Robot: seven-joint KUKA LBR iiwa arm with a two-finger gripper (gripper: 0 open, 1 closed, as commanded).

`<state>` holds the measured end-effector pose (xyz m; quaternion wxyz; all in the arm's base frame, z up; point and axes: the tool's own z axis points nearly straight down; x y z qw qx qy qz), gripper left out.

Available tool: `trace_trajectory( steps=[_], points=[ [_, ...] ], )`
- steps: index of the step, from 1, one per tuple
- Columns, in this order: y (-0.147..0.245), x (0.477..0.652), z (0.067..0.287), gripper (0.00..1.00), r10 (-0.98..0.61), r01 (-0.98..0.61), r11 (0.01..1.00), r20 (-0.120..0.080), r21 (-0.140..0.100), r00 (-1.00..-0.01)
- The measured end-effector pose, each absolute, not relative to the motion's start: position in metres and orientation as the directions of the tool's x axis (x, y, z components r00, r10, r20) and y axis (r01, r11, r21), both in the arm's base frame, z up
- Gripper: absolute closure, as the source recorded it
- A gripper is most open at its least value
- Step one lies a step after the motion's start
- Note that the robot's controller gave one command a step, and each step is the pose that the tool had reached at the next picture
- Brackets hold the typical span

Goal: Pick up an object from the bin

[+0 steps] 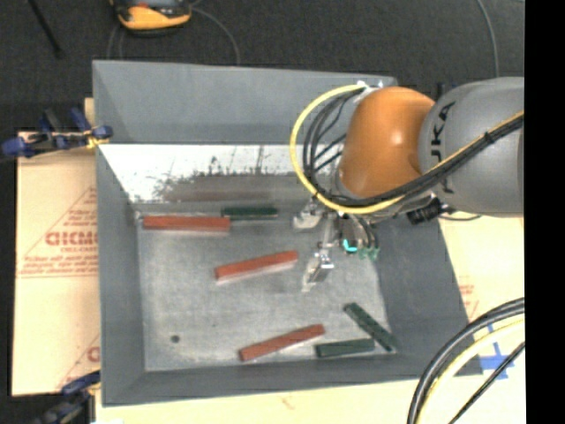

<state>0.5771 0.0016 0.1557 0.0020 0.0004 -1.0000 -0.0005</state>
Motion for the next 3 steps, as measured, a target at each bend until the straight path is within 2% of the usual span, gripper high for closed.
trace_trajectory(
  steps=[1,2,3],
  points=[
    [0.002,0.579,0.16,0.0,-0.001,-0.001,1.0,-0.004,0.001,-1.0],
    [0.012,0.646,0.081,1.0,-0.089,-0.089,0.996,0.0,0.0,-0.996],
    [0.012,0.646,0.081,1.0,-0.089,-0.089,0.996,-0.001,0.0,-0.996]
  ],
)
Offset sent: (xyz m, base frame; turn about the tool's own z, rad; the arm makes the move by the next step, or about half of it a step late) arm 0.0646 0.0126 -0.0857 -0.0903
